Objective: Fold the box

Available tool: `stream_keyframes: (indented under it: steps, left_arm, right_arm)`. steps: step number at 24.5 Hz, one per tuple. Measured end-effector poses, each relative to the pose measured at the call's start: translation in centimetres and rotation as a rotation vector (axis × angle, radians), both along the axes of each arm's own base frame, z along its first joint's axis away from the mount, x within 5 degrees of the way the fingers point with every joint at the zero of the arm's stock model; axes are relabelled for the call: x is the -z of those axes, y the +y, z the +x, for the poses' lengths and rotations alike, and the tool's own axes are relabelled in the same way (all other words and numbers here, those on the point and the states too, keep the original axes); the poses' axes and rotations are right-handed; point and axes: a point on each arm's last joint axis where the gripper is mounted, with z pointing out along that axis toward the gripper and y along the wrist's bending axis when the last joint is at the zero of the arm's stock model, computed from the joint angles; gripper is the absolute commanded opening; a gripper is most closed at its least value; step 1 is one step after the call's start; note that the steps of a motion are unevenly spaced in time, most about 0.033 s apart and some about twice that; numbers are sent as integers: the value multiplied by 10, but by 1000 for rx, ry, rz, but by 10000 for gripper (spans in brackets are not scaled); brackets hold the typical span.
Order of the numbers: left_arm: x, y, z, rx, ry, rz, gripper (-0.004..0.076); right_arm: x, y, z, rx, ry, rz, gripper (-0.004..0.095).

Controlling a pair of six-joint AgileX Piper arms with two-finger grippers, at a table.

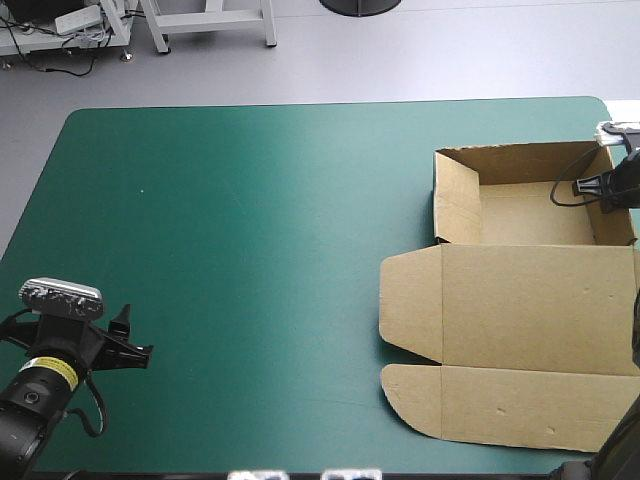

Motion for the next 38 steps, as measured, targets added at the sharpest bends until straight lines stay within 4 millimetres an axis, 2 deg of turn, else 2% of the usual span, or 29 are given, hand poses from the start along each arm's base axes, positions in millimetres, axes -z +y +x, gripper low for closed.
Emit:
stream_keyframes:
  steps: [2,3,4,5,6,7,11,14,15,18,22,25,28,32,37,38]
  left_arm:
    - [0,0,0,-1,0,1,412]
    - [0,0,0,-2,2,2,412]
    - [0,0,0,-4,6,3,412]
    - [1,1,0,-5,8,4,412]
    - [1,1,0,-5,9,4,412]
    - [1,1,0,-5,9,4,412]
    - [1,1,0,-5,9,4,412]
    - [1,1,0,-5,8,4,412]
    - [0,0,0,-3,4,2,412]
    - [-1,-1,0,6,-10,-4,412]
    - [-2,-2,1,16,-24,-14,412]
    - [-2,-2,1,18,-26,-17,412]
    - [-2,-2,1,19,-28,-17,412]
    - [-2,-3,1,21,-31,-25,412]
    - [-4,-6,2,39,-52,-55,412]
    - [-6,-7,3,52,-70,-72,412]
  right_arm:
    - [5,0,3,-21,2,-1,102]
    - [5,-1,3,-24,4,-3,219]
    - [6,-1,3,-29,6,-7,273]
    - [6,-1,3,-31,6,-7,412]
    - [5,-1,3,-32,4,-9,509]
    - [3,-1,3,-34,-2,-12,550]
    - [-16,-1,5,-20,-60,-14,551]
    - [-59,17,-8,-68,-200,65,543]
    - [-84,28,-20,-101,-272,99,538]
    - [-128,46,-47,-151,-392,126,530]
    - [-175,71,-95,-217,-521,122,530]
    - [-194,91,-134,-261,-612,122,530]
    - [-198,113,-177,-296,-709,87,525]
    - [-180,136,-225,-311,-806,34,525]
    - [-134,151,-267,-307,-882,-1,525]
    - [-114,154,-276,-305,-892,3,521]
